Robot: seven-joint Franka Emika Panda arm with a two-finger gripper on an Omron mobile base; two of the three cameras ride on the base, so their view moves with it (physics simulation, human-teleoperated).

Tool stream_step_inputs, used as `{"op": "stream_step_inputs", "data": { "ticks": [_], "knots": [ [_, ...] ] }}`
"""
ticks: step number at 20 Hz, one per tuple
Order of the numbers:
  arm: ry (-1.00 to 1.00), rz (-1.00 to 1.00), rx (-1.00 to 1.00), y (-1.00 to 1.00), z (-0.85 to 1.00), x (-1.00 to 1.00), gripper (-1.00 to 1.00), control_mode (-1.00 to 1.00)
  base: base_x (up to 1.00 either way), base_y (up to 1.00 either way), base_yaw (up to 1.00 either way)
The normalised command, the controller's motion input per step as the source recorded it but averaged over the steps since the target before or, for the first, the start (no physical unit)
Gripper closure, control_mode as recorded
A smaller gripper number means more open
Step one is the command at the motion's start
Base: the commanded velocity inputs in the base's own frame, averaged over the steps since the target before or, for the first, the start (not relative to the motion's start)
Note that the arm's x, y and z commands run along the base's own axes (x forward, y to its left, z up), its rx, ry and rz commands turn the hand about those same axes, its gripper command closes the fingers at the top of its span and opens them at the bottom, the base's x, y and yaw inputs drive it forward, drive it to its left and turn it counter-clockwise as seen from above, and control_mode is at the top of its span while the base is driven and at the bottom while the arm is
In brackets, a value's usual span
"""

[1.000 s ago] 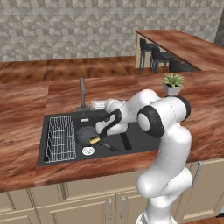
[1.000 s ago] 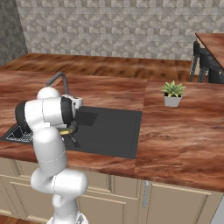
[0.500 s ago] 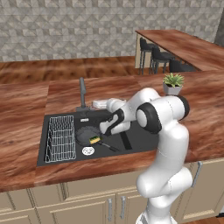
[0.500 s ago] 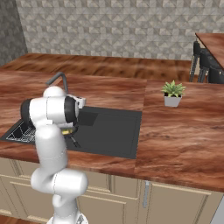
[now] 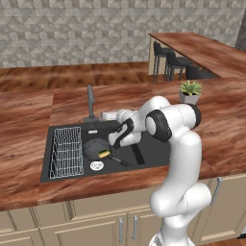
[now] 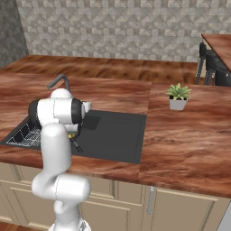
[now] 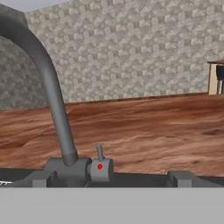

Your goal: Pick the pan and sponge and place them into the sink. Then turn on the water.

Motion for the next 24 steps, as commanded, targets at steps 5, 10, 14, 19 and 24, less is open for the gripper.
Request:
{"op": "stream_step_inputs", "data": {
  "ticks": [5, 10, 14, 19, 24],
  "knots": [
    [-0.08, 0.00, 0.00, 0.13, -0.24, 0.13, -1.00, -1.00, 0.00, 0.00, 0.00],
    [-0.08, 0.00, 0.00, 0.12, -0.23, 0.13, -1.00, -1.00, 0.00, 0.00, 0.00],
    [-0.09, 0.00, -0.02, 0.04, -0.36, 0.14, -1.00, -1.00, 0.00, 0.00, 0.00],
    [-0.08, 0.00, -0.02, 0.06, -0.36, 0.19, -1.00, -1.00, 0.00, 0.00, 0.00],
    [-0.09, 0.00, -0.01, 0.09, -0.34, 0.20, -1.00, -1.00, 0.00, 0.00, 0.00]
  ]
}}
